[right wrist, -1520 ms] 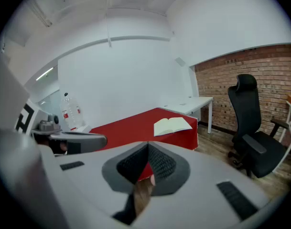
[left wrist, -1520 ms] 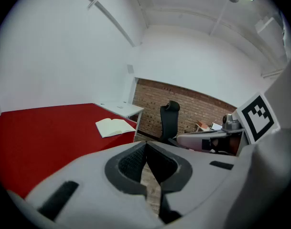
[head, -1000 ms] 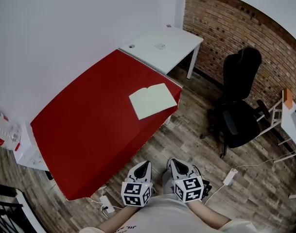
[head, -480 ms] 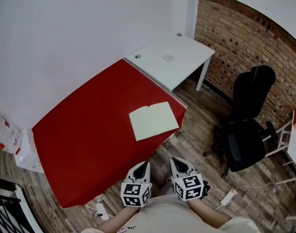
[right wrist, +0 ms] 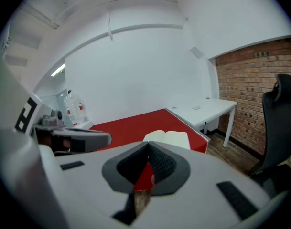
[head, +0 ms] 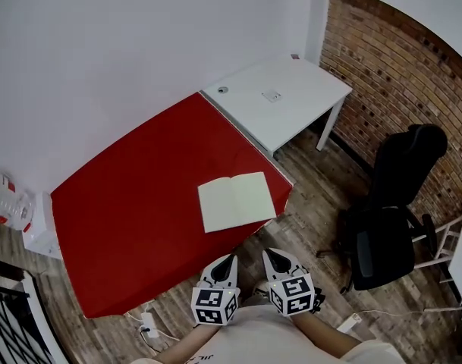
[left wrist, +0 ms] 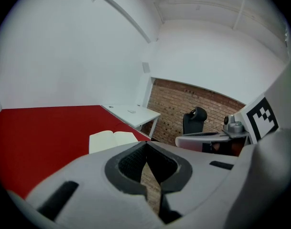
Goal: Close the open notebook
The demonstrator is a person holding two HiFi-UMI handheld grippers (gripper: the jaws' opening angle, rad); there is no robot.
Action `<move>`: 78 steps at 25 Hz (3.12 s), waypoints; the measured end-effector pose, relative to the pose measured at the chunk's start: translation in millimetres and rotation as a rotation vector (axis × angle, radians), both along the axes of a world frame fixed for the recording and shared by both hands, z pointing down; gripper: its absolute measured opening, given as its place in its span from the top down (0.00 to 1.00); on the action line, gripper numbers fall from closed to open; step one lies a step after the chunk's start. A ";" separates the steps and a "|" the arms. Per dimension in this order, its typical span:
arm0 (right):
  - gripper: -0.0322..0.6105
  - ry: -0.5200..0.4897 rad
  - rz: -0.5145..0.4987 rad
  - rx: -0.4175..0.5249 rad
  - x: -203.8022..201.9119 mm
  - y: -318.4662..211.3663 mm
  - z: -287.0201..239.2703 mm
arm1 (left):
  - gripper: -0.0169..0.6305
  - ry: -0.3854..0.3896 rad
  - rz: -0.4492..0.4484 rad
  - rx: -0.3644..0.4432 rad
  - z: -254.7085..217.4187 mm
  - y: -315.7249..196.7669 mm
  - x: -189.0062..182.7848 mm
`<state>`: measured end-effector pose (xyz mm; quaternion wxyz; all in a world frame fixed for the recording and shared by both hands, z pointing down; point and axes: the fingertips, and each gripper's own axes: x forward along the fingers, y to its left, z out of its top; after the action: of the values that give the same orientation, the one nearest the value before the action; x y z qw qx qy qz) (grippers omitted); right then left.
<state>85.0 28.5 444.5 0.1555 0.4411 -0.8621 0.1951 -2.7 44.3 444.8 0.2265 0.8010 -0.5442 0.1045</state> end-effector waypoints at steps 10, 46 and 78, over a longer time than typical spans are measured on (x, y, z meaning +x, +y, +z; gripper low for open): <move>0.94 -0.036 -0.010 0.024 -16.3 -25.5 -13.1 | 0.96 -0.024 0.038 0.013 -8.4 -33.9 -11.7; 0.94 0.017 0.119 -0.074 7.1 -105.2 57.6 | 0.96 -0.064 0.047 -0.017 44.7 -116.4 -34.1; 0.75 -0.200 0.232 -0.446 41.5 -185.5 240.0 | 0.96 -0.087 0.036 -0.120 133.9 -143.1 -35.3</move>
<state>126.5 -157.0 684.5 0.1397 0.4703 -0.7526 0.4393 -38.0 -98.8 578.7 0.2483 0.7903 -0.5318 0.1759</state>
